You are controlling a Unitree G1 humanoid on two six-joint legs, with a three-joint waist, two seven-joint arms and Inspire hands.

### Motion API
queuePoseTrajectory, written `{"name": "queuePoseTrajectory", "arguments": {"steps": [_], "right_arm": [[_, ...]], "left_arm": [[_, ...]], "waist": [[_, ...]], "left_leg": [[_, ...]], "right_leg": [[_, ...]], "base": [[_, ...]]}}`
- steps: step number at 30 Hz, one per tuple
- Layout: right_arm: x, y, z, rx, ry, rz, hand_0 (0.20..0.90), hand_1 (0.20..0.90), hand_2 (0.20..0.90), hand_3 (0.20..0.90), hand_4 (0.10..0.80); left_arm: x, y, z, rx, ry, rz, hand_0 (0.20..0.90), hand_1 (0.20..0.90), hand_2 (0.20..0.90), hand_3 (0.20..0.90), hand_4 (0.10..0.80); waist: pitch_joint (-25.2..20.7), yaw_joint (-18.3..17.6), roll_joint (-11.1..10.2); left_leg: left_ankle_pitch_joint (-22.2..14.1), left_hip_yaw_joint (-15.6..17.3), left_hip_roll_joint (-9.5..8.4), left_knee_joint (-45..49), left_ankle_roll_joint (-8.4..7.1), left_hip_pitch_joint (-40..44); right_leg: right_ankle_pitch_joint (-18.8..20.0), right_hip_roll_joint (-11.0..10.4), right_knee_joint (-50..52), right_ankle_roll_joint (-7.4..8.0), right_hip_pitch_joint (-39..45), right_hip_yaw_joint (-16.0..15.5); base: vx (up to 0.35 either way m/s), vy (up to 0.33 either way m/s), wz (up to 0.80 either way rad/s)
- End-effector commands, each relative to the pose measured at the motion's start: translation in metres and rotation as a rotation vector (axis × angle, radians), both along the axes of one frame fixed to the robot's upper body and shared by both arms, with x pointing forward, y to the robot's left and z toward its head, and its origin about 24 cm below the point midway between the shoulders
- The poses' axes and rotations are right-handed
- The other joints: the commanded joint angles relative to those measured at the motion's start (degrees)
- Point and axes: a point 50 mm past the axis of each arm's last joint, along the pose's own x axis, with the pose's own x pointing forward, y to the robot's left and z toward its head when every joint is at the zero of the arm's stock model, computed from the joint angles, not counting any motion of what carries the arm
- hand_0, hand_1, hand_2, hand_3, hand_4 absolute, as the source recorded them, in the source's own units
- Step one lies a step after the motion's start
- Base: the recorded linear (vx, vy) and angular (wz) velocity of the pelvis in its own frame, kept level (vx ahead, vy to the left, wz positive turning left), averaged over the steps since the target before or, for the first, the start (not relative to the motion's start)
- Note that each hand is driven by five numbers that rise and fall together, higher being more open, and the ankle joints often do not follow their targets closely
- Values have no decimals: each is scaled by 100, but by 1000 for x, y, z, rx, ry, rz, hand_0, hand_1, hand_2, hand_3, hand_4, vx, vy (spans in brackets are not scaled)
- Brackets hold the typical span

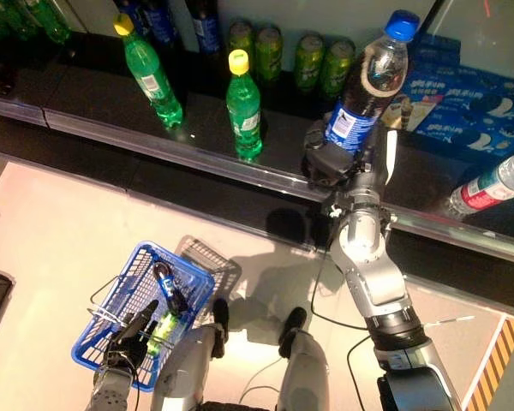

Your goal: Pick up the drink and place into the basket.

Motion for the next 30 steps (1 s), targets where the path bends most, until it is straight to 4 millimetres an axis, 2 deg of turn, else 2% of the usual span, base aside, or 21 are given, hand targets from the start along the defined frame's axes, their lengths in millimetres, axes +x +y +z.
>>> {"name": "queuePoseTrajectory", "arguments": {"steps": [1,6,10,15,18,24,30], "right_arm": [[-45,41,81,-7,-459,352,300,300,300,200,100],[-48,70,63,-19,-361,532,300,300,300,200,100],[-49,85,52,-25,-298,629,300,300,300,200,100],[-54,101,46,-44,-267,730,300,300,300,200,100],[-56,115,42,-52,-232,783,300,300,300,200,100],[-56,128,40,-42,-189,822,300,300,300,200,100],[-49,141,24,-51,-104,753,300,300,300,200,100]], "left_arm": [[23,19,61,153,-431,-59,300,300,300,200,100],[21,13,68,163,-461,-85,300,300,300,200,100],[23,11,78,162,-515,-96,300,300,300,200,100],[26,6,91,160,-599,-142,300,300,300,200,100],[30,-6,105,151,-655,-247,300,300,300,200,100],[31,-16,121,141,-739,-350,300,300,300,200,100],[35,-29,160,103,-955,-435,300,300,300,200,100]], "waist": [[-907,-70,-104],[-1110,58,-62],[-1154,199,-53],[-1147,359,-53],[-1128,573,-41],[-1147,801,-3],[-1148,1131,2]], "left_leg": [[163,-61,272,914,-345,-34],[266,-123,258,855,-367,80],[269,-207,207,831,-366,100],[275,-341,131,832,-364,93],[271,-521,38,872,-363,78],[305,-722,-78,828,-350,37],[298,-983,-185,838,-338,-32]], "right_leg": [[-170,62,-427,-29,773,-14],[-171,77,-569,-42,1009,-86],[-188,51,-599,-28,1107,-169],[-179,26,-616,-10,1182,-271],[-177,-3,-654,2,1303,-389],[-112,-26,-749,22,1380,-528],[-68,-41,-848,79,1529,-724]], "base": [[48,26,5],[63,54,10],[17,25,8],[-4,-7,22],[1,-4,21],[-10,14,21],[-5,-13,19]]}}
